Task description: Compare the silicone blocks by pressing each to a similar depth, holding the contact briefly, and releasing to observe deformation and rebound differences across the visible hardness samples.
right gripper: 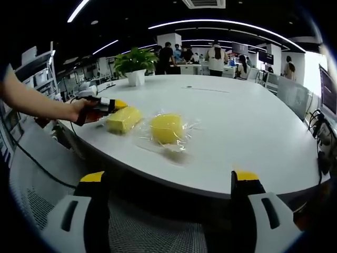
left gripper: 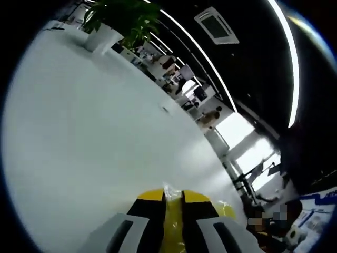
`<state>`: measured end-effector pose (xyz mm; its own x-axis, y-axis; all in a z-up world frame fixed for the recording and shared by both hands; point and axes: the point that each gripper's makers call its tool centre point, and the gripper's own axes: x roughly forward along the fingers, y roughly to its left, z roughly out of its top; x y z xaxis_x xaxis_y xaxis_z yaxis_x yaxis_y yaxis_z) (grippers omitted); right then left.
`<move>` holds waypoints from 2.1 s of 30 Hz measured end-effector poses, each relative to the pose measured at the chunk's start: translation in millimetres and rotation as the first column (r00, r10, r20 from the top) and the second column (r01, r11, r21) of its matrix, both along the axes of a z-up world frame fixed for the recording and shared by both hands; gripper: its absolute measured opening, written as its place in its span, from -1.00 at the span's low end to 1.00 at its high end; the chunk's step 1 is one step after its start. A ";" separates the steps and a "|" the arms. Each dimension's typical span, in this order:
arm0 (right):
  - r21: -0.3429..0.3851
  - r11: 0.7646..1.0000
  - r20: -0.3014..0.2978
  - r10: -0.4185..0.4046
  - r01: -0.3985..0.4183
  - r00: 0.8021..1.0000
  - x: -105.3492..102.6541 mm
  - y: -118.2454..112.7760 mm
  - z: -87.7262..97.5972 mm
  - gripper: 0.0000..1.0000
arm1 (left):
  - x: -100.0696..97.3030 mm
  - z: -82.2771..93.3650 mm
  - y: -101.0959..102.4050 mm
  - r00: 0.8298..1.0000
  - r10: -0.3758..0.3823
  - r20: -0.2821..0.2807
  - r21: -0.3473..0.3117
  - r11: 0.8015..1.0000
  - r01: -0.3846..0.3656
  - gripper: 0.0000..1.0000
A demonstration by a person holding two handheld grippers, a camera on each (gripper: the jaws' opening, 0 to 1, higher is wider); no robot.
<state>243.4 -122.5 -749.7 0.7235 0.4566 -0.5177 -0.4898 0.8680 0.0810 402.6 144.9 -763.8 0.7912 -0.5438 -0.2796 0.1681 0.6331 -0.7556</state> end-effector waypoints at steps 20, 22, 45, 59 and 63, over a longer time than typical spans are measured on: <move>0.008 1.000 -0.003 -0.002 0.002 1.000 -0.6 0.9 1.3 0.81 | -23.4 104.9 -51.8 0.957 -0.224 0.183 -0.109 0.963 0.247 -1.00; 0.003 1.000 -0.007 0.004 -0.004 1.000 -1.1 1.2 0.3 0.81 | -30.1 117.1 -58.1 0.945 -0.245 0.216 -0.102 0.957 0.271 -1.00; 0.020 1.000 0.021 0.010 -0.011 1.000 0.5 4.4 6.5 0.82 | -100.1 218.0 -97.8 0.809 -0.342 0.478 -0.131 0.883 0.451 -1.00; 0.156 0.986 0.112 0.048 -0.065 0.993 3.8 19.3 65.1 0.78 | -131.4 244.6 -118.9 0.770 -0.360 0.527 -0.198 0.829 0.523 -1.00; 0.270 0.959 0.156 0.038 -0.080 0.987 3.9 24.2 98.7 0.67 | -134.9 249.2 -120.7 0.764 -0.353 0.540 -0.203 0.826 0.526 -1.00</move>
<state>247.3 -98.3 -651.0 0.7499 0.6103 -0.2553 -0.5642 0.7916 0.2349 267.7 24.3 -514.5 0.4233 -0.8516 0.3093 0.7442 0.1322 -0.6547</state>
